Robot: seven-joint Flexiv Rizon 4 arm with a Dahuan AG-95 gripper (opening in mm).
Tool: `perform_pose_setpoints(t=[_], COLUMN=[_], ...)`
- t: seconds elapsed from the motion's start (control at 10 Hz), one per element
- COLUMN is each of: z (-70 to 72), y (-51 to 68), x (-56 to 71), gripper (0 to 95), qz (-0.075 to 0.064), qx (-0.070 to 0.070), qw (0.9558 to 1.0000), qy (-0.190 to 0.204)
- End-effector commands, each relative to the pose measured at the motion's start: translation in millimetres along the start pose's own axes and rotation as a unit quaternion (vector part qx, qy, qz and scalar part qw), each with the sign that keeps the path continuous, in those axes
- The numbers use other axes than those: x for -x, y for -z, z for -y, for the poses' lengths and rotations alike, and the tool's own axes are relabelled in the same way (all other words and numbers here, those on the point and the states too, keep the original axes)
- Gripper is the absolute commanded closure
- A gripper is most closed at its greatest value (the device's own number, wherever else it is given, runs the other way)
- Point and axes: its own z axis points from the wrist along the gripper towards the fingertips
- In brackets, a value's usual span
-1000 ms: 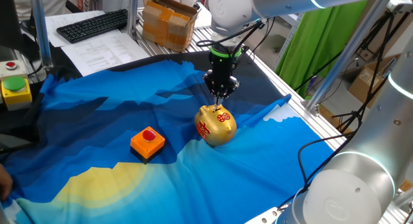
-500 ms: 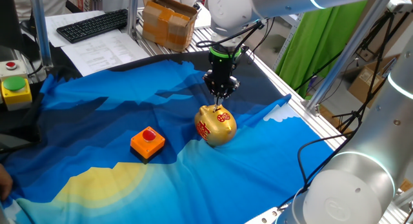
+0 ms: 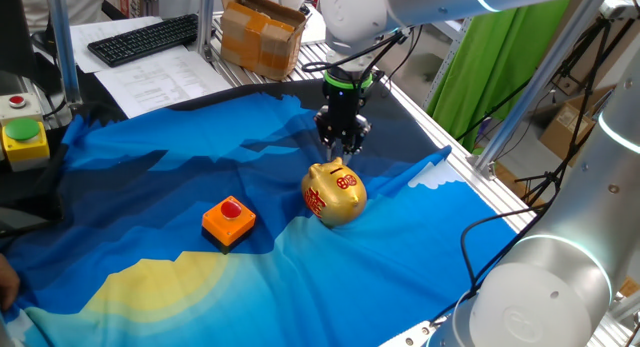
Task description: Drop coins into a piggy bank
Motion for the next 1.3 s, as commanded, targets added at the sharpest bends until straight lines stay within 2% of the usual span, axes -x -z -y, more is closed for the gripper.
perform_pose_setpoints(t=[0.1,0.2,0.3,0.4,0.6,0.7,0.8,0.9,1.0,1.1,1.3], z=[-0.2,-0.2,-0.5,-1.8,-14.1,-26.2,-38.1,-44.5,-53.1,-58.5,-61.6], y=[-0.3,-0.4,-0.7,-0.2,8.9,18.9,28.5,33.7,41.7,49.6,58.7], x=[0.2,0.1,-0.5,-1.6,-11.2,-23.4,-39.1,-48.6,-64.2,-79.8,-103.2], gripper=[95.0,95.0,95.0,95.0,95.0,95.0,95.0,95.0,95.0,95.0,95.0], qz=[-0.015,-0.025,-0.055,-0.074,-0.11,-0.113,-0.111,-0.11,-0.111,-0.104,-0.092], qx=[0.012,0.018,0.036,0.048,0.065,0.068,0.071,0.071,0.075,0.08,0.09], qw=[0.9997,0.9991,0.9952,0.9903,0.9819,0.9734,0.9624,0.9573,0.9472,0.9353,0.9235], qy=[0.016,0.03,0.072,0.107,0.14,0.187,0.237,0.258,0.291,0.329,0.361])
